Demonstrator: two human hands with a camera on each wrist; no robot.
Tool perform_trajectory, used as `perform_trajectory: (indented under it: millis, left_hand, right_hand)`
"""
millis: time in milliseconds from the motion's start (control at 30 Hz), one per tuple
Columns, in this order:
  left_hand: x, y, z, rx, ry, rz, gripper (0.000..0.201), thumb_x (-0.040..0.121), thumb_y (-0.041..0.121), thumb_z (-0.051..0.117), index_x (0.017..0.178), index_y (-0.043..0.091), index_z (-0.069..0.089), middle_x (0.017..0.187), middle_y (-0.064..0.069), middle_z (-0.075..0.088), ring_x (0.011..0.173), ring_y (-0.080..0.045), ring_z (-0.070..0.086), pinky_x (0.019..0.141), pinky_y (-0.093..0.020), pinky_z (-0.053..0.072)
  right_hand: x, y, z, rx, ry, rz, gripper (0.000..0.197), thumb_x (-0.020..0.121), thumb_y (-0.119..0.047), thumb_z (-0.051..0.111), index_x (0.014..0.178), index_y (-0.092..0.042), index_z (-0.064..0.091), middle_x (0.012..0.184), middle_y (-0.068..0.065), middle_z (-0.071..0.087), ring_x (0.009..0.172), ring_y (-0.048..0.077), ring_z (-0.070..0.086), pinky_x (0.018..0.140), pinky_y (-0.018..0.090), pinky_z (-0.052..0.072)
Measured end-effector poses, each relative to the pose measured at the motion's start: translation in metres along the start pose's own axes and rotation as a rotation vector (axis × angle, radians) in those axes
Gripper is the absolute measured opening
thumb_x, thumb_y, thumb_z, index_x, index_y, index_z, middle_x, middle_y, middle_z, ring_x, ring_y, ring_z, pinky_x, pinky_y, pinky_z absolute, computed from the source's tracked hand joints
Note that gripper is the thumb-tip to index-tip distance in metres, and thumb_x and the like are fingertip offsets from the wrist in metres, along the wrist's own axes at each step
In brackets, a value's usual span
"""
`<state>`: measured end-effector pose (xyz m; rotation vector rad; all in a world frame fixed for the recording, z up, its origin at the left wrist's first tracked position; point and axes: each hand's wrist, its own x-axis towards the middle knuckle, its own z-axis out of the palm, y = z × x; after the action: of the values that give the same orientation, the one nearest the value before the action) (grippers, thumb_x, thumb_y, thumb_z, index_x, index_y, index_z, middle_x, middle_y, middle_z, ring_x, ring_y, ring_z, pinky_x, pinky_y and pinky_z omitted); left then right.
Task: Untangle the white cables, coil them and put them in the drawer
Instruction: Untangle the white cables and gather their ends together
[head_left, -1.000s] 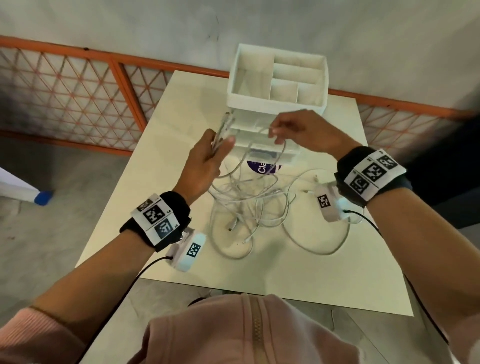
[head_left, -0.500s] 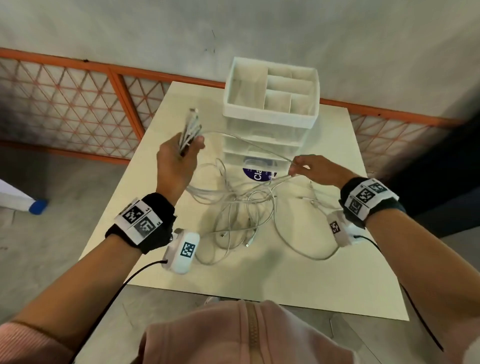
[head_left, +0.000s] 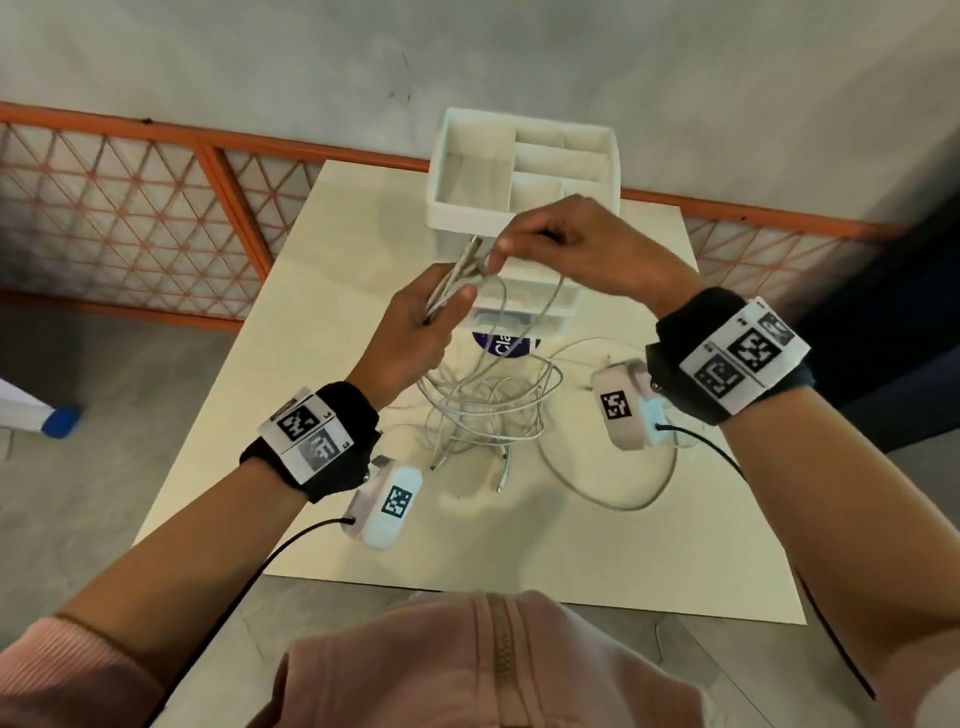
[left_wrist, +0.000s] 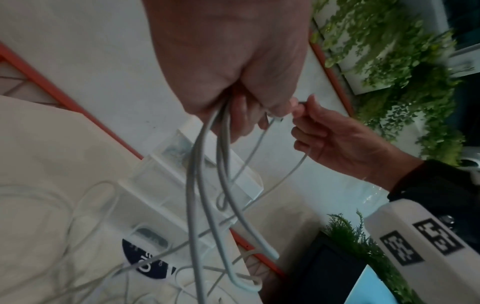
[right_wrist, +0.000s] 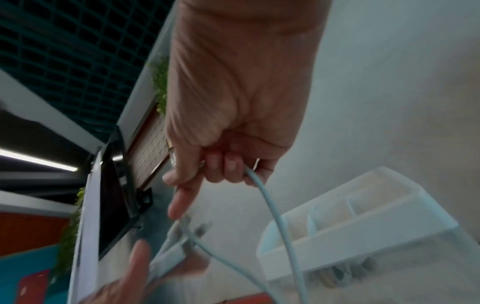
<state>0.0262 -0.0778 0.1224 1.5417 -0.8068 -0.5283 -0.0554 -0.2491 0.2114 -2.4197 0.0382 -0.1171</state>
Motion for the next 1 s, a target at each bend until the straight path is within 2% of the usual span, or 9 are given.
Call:
perform_trajectory:
  millis: [133,233,300,367,500,600,733,900,1000]
  left_hand:
    - [-0.003,-0.006,0.001,-0.053,0.022,-0.015,0.018,0.097,0.027,0.051,0.08,0.022,0.045,0.057,0.009,0.026,0.041,-0.006,0.019,0.039,-0.02,0.02]
    - [-0.002,0.0,0.004,-0.158,0.107,0.014,0.002,0.095,0.022,0.055,0.096,0.021,0.056,0.049,0.011,0.024,0.04,-0.007,0.016,0.039,-0.022,0.017]
    - [0.0,0.003,0.007,-0.159,0.076,0.015,0.014,0.094,0.021,0.056,0.106,0.016,0.063,0.044,0.012,0.027,0.04,-0.008,0.015,0.041,-0.025,0.013]
    - [0.0,0.006,0.008,-0.11,0.01,0.019,0.018,0.095,0.025,0.055,0.091,0.013,0.067,0.043,0.012,0.028,0.039,-0.008,0.015,0.041,-0.025,0.013]
    - [0.0,0.005,0.001,0.099,0.007,0.04,0.032,0.096,0.03,0.052,0.066,0.021,0.057,0.038,0.011,0.031,0.036,-0.004,0.022,0.04,-0.021,0.021]
    - [-0.005,0.011,-0.007,0.189,0.235,0.183,0.029,0.096,0.037,0.048,0.068,0.029,0.052,0.041,0.012,0.042,0.038,-0.004,0.029,0.043,-0.023,0.026]
    - [-0.003,0.018,-0.023,0.032,0.525,0.241,0.029,0.095,0.044,0.044,0.068,0.035,0.05,0.04,0.011,0.036,0.039,-0.008,0.024,0.047,-0.027,0.022]
    - [-0.006,0.01,-0.025,0.208,0.499,0.269,0.031,0.098,0.032,0.046,0.068,0.025,0.051,0.044,0.014,0.045,0.041,-0.006,0.03,0.049,-0.029,0.028]
    - [-0.009,0.01,-0.015,0.233,0.437,0.294,0.031,0.098,0.028,0.046,0.071,0.014,0.052,0.046,0.017,0.047,0.042,-0.005,0.032,0.05,-0.024,0.029]
  right_hand:
    - [-0.008,0.015,-0.01,0.064,0.008,0.045,0.027,0.094,-0.03,0.054,0.09,-0.013,0.073,0.092,-0.005,0.072,0.091,0.018,0.064,0.091,0.034,0.045]
    - [-0.011,0.019,0.002,-0.008,-0.11,0.073,0.027,0.094,-0.035,0.053,0.09,-0.017,0.073,0.075,-0.008,0.069,0.066,0.012,0.054,0.072,0.026,0.042]
    - [-0.009,0.016,0.013,-0.009,-0.144,0.05,0.026,0.094,-0.036,0.053,0.09,-0.02,0.073,0.067,-0.004,0.065,0.061,0.015,0.051,0.068,0.025,0.038]
    - [-0.007,0.015,0.018,0.07,-0.117,0.019,0.028,0.093,-0.038,0.052,0.085,-0.021,0.072,0.075,0.011,0.067,0.072,0.026,0.06,0.075,0.036,0.045]
    - [-0.01,0.03,0.018,0.132,-0.044,0.103,0.035,0.091,-0.035,0.058,0.069,-0.01,0.067,0.051,-0.001,0.042,0.048,0.008,0.035,0.052,0.019,0.03]
    - [-0.013,0.061,0.026,0.02,-0.099,0.208,0.039,0.083,-0.04,0.067,0.075,-0.003,0.064,0.072,0.015,0.059,0.066,0.015,0.052,0.061,0.021,0.035]
    - [-0.029,0.11,0.051,-0.077,-0.176,0.372,0.015,0.088,-0.027,0.064,0.095,-0.015,0.069,0.109,0.005,0.063,0.101,0.02,0.057,0.081,0.018,0.041]
    - [-0.021,0.108,0.057,0.086,0.002,0.331,0.008,0.092,-0.015,0.058,0.097,-0.009,0.058,0.1,0.009,0.069,0.082,0.016,0.063,0.07,0.017,0.047]
    - [-0.002,0.085,0.056,0.212,-0.122,0.272,0.038,0.081,-0.018,0.072,0.115,-0.019,0.055,0.107,0.001,0.065,0.085,0.012,0.063,0.079,0.02,0.05]
